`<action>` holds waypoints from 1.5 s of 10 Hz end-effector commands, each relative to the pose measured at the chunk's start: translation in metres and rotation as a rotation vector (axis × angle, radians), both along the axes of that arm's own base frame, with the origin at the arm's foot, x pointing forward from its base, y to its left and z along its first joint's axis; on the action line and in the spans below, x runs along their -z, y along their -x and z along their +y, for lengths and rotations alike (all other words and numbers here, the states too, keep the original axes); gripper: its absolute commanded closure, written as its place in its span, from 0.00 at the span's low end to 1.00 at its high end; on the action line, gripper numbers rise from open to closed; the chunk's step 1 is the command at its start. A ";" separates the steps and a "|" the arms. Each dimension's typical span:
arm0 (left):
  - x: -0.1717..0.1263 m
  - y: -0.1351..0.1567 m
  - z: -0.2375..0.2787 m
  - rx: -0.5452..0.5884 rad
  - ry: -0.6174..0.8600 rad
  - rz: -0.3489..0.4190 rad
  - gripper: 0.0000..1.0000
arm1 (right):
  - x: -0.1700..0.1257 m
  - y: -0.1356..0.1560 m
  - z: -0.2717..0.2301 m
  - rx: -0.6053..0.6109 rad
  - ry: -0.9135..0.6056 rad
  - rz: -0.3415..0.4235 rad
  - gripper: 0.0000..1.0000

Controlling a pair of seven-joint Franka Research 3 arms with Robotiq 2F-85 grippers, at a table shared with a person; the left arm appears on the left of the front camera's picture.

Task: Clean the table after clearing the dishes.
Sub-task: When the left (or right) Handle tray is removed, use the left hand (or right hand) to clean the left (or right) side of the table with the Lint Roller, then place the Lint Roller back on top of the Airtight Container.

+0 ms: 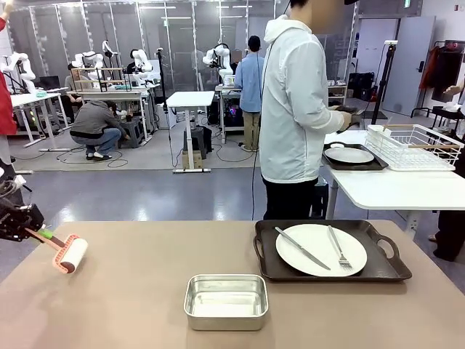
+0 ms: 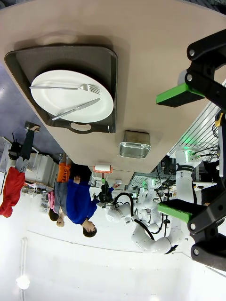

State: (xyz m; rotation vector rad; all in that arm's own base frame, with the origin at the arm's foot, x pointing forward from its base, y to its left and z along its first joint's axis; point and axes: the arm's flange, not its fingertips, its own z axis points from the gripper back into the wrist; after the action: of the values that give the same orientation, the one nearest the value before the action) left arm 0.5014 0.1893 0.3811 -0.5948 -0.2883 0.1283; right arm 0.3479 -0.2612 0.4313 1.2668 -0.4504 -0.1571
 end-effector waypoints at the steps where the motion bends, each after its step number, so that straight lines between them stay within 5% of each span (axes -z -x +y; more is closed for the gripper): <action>1: -0.043 0.026 -0.022 -0.018 -0.062 -0.049 0.79 | -0.003 0.002 0.000 -0.005 -0.005 -0.006 0.00; 5: -0.094 0.030 -0.057 0.005 -0.128 -0.033 0.79 | -0.003 0.002 0.000 -0.005 -0.005 -0.006 0.00; 15: -0.085 0.027 -0.040 0.017 -0.095 -0.060 0.79 | -0.003 0.002 0.000 -0.005 -0.005 -0.006 0.00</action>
State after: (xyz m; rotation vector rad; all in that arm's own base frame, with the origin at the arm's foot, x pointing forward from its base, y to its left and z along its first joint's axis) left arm 0.4748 0.1469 0.4642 -0.4973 -0.3223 0.0960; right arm 0.3479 -0.2612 0.4313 1.2668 -0.4504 -0.1571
